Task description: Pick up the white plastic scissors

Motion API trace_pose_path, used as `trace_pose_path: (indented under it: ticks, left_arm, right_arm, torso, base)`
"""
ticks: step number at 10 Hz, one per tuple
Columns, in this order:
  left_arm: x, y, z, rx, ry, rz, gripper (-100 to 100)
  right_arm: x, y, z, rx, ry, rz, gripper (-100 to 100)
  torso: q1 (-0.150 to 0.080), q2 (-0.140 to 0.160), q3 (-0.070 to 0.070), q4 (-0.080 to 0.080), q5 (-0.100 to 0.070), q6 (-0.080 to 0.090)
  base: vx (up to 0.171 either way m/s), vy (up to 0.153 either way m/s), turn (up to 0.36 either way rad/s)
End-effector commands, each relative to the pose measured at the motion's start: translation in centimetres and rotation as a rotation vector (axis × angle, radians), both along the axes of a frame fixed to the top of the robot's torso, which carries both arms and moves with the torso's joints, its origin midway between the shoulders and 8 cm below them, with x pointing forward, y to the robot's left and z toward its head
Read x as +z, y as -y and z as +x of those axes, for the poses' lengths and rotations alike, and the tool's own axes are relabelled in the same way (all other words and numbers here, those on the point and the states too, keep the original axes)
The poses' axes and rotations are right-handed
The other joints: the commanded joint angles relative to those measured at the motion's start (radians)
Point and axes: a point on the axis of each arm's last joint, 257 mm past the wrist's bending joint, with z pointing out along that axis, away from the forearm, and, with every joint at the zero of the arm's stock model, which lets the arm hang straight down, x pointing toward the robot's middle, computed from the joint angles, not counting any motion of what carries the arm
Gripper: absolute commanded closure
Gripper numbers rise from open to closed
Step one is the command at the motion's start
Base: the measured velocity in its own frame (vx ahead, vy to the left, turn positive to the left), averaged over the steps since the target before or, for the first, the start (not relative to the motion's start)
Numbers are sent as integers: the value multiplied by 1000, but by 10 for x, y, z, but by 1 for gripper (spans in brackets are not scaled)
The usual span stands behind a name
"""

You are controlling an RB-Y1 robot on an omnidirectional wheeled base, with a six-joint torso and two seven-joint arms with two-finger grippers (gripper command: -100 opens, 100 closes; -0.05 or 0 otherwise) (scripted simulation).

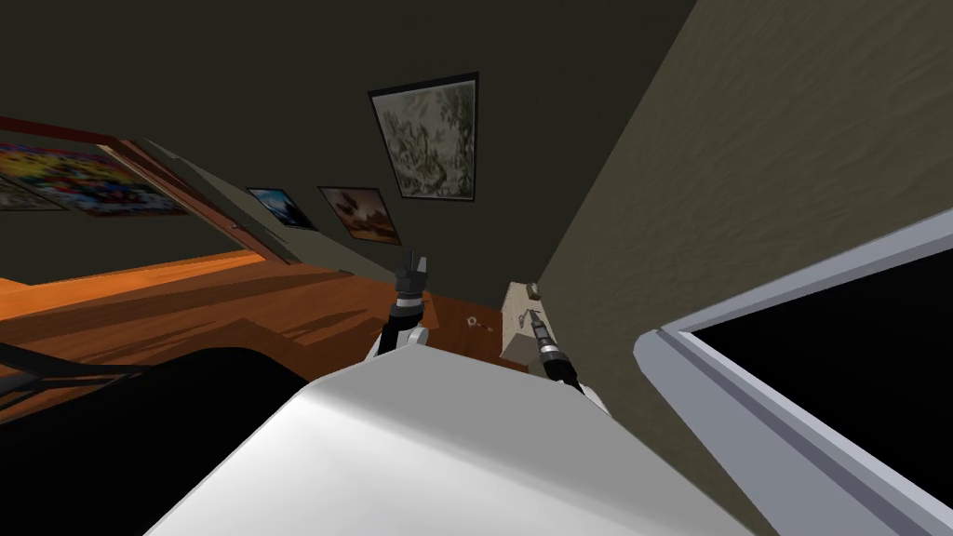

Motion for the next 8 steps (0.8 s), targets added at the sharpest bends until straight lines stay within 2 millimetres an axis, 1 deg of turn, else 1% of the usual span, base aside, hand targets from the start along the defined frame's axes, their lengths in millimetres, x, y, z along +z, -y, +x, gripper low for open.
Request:
trace_pose_path:
  ticks: [1,3,4,6,7,8]
  left_arm:
    - [0,0,0,0,0,0,0]
    - [0,0,0,0,0,0,0]
    - [0,0,0,0,0,0,0]
    - [0,0,0,0,0,0,0]
    - [0,0,0,0,0,0,0]
    - [0,0,0,0,0,0,0]
  right_arm:
    - [-26,4,-4,11,-60,-45,-100]
    - [-69,16,-14,30,-167,-126,-100]
    - [-73,17,-15,27,-176,-127,-100]
    - [-109,33,-27,47,-273,-211,-100]
    - [-111,34,-28,46,-277,-212,-100]
    - [-128,44,-34,55,-324,-255,-100]
  torso:
    - [0,0,0,0,0,0]
    - [0,0,0,0,0,0]
    - [1,-1,0,0,0,0]
    - [1,-1,0,0,0,0]
    - [0,-1,-1,0,0,0]
    - [0,-1,0,0,0,0]
  base:
    - [13,13,55]
    - [22,24,104]
    - [20,19,24]
    - [28,18,95]
    - [23,14,38]
    - [23,24,77]
